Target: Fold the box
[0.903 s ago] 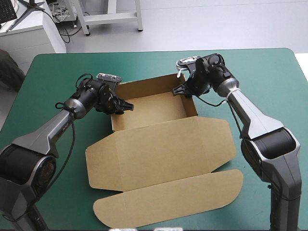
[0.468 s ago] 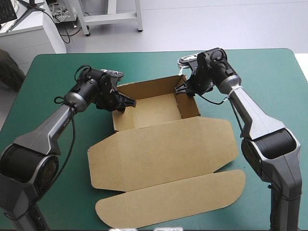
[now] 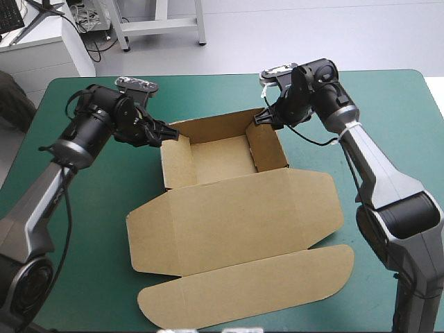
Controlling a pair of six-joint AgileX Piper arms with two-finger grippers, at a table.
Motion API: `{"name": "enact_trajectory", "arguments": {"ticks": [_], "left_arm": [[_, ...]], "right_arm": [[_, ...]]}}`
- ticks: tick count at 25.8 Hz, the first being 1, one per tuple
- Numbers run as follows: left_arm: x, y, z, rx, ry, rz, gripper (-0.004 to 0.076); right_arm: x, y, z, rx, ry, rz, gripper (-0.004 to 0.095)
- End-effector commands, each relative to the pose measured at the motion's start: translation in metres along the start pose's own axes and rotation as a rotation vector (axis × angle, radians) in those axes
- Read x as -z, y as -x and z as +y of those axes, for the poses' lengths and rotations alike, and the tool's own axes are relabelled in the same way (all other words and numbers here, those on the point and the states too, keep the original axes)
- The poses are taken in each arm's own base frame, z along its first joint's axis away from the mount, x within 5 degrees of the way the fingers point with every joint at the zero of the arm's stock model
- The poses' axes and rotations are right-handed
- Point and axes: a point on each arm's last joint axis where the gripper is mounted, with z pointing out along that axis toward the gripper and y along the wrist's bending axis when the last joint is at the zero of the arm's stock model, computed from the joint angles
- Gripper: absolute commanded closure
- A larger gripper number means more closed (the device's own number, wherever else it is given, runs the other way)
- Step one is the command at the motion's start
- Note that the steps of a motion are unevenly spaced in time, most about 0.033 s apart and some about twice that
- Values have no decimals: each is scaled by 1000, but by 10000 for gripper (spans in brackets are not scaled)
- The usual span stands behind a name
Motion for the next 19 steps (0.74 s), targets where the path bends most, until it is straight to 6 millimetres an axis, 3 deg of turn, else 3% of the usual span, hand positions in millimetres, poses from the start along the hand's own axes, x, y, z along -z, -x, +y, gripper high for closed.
{"name": "enact_trajectory", "arguments": {"ticks": [1,3,6,8,9,10,15,19], "left_arm": [[70,-4,10,-29,16,-179,325],[95,-11,15,-51,19,-229,339],[131,-26,21,-103,21,-294,442],[153,-38,26,-135,23,-335,566],[169,-51,29,-145,23,-369,701],[176,-58,31,-147,23,-386,732],[190,-96,39,-165,24,-413,734],[186,-152,48,-172,17,-470,734]], "right_arm": [[65,2,-3,3,-6,-137,470],[76,0,-3,3,-6,-160,470],[94,-2,-2,-2,17,-195,470],[104,-4,0,-6,33,-216,470],[111,-5,0,-7,40,-230,470],[113,-5,1,-5,41,-235,470],[119,-7,1,-6,44,-246,470],[110,-5,1,-6,44,-228,469]]}}
